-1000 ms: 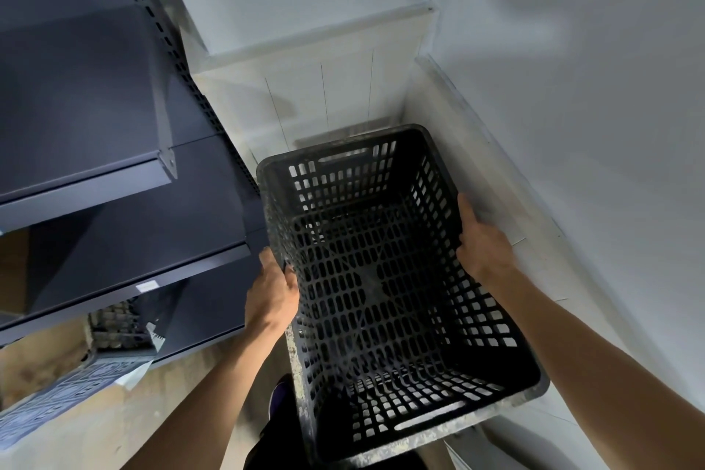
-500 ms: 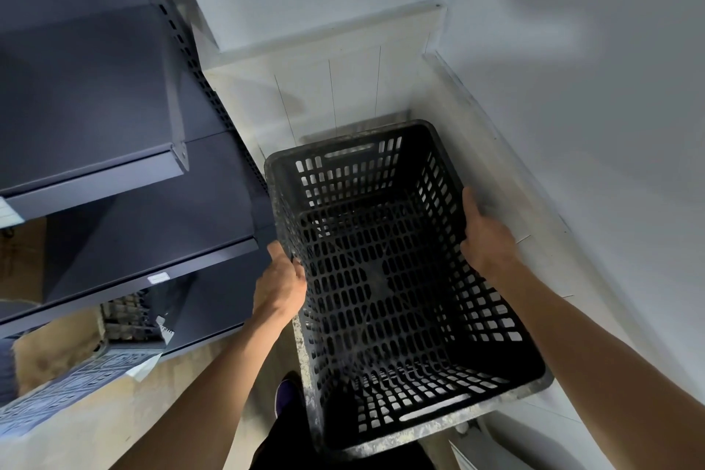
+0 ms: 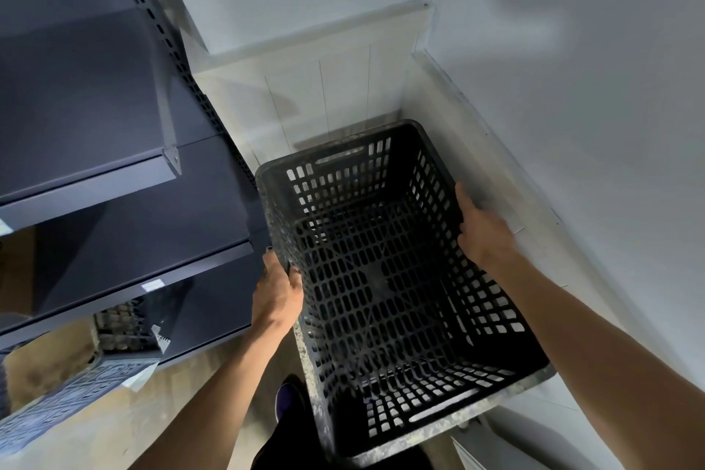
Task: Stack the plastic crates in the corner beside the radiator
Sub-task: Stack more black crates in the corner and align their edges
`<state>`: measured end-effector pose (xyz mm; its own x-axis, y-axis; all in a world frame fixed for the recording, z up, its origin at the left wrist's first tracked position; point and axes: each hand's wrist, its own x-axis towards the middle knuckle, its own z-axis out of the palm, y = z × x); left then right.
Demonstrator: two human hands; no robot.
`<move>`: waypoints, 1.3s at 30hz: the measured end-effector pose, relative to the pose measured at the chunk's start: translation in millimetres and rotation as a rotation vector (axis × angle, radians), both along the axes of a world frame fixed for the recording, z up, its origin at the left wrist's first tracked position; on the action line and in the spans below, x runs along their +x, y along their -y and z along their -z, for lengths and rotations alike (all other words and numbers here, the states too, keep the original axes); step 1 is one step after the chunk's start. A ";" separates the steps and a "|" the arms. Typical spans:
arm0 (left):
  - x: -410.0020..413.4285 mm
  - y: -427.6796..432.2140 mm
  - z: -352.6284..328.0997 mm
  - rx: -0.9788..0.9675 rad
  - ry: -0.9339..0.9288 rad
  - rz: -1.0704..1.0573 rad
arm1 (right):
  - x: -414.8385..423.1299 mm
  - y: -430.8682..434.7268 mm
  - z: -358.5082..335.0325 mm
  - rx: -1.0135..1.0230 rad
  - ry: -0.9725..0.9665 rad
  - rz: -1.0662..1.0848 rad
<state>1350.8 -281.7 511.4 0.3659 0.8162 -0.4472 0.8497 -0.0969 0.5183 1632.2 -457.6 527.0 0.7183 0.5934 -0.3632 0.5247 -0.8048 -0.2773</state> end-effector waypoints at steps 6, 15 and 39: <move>7.7 -19.1 -3.4 0.030 -0.010 0.035 | 0.4 -5.2 -8.6 -0.003 -0.034 0.026; 3.9 -25.9 9.0 0.006 0.012 0.037 | -8.5 -11.1 -6.4 -0.047 0.015 0.016; -36.6 14.4 0.6 -0.074 0.073 0.215 | -166.3 -10.2 15.2 -0.189 -0.018 -0.201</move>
<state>1314.2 -296.1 510.9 0.5610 0.6823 -0.4688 0.7738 -0.2311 0.5897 1466.0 -447.4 511.8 0.5856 0.6436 -0.4928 0.6752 -0.7237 -0.1426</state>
